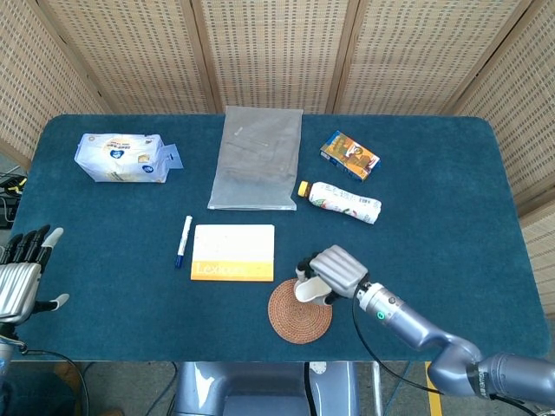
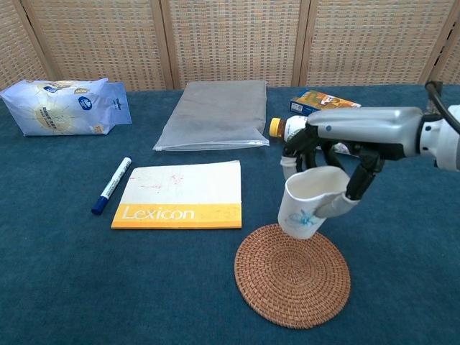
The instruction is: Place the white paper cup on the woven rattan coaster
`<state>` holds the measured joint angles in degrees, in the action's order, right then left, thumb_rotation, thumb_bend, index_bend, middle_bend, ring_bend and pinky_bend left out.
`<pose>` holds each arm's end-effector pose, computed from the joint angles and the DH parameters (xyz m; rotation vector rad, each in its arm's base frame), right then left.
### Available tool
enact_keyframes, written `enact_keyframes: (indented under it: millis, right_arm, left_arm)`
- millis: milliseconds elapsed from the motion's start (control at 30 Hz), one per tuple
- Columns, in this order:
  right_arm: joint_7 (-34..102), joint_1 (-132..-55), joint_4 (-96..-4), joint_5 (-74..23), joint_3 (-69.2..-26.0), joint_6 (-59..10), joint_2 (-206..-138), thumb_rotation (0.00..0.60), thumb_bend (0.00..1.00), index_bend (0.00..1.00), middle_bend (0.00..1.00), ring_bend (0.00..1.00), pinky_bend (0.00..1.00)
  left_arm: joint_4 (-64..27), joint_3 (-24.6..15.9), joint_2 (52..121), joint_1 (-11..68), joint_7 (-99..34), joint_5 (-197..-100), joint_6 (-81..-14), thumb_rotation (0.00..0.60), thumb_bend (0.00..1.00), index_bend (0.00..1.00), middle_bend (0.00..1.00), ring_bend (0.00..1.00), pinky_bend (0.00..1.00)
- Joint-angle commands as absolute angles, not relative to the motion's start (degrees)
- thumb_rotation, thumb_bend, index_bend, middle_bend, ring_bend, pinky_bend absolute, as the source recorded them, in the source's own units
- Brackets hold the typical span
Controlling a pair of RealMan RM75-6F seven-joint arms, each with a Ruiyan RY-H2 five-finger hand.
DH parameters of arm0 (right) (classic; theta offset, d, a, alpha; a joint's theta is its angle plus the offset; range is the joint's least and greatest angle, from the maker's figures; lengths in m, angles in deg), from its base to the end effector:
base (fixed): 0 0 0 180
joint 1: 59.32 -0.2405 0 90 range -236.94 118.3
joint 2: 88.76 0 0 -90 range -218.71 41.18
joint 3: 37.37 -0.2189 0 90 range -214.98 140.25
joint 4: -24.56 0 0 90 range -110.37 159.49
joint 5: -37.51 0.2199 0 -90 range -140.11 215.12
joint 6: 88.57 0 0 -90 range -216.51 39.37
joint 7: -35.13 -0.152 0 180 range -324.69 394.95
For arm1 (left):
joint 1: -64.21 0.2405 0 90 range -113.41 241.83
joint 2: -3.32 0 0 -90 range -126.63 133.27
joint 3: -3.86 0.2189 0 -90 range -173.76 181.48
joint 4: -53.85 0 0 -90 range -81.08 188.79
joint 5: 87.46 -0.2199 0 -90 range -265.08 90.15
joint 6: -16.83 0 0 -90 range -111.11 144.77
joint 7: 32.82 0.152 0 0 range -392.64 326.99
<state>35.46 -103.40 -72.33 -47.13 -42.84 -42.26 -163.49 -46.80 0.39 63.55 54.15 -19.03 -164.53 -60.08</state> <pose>-0.0935 -0.2852 -0.0103 2.2466 -0.9637 1.0130 -0.2676 0.2095 0.1277 -1.4619 -0.8917 -0.7044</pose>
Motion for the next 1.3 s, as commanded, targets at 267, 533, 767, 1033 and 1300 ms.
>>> enact_keyframes:
  millis: [267,533,767,1033,1300]
  right_arm:
    - [41.8,-105.6,-74.2,-41.6,-41.3,-47.5,-165.5,0.600,0.22,0.48,0.48,0.46,0.60]
    - [44.9,-106.2,-74.5,-38.2,-40.8,-48.3,-166.0,0.600,0.22,0.47,0.47,0.45,0.60]
    - [46.0,-106.3,-74.7,-37.4,-40.9,-47.3,-166.9,0.600,0.21,0.43,0.44,0.43,0.60]
    - [45.5,-106.5,-74.8,-36.9,-40.9,-47.1,-167.0,0.600,0.15,0.08,0.06,0.10,0.16]
    - [45.3,-106.0,-77.2,-38.0,-40.8,-45.6,-164.5,0.600,0.15,0.07,0.04,0.08,0.15]
  left_arm:
    - [-46.7,0.5,63.5,54.0,-19.4,-164.3,-59.8,0.600,0.00,0.00,0.00,0.00,0.00]
    - [-46.6,0.6,63.3,53.9,-19.9,-164.4,-59.8,0.600,0.00,0.00,0.00,0.00,0.00]
    - [-46.5,0.7,63.4,53.9,-19.7,-164.3,-59.7,0.600,0.00,0.00,0.00,0.00,0.00]
    - [-46.5,0.7,63.4,53.9,-19.9,-164.2,-59.7,0.600,0.00,0.00,0.00,0.00,0.00]
    - [-46.4,0.8,63.5,53.8,-19.6,-164.0,-59.5,0.600,0.00,0.00,0.00,0.00,0.00]
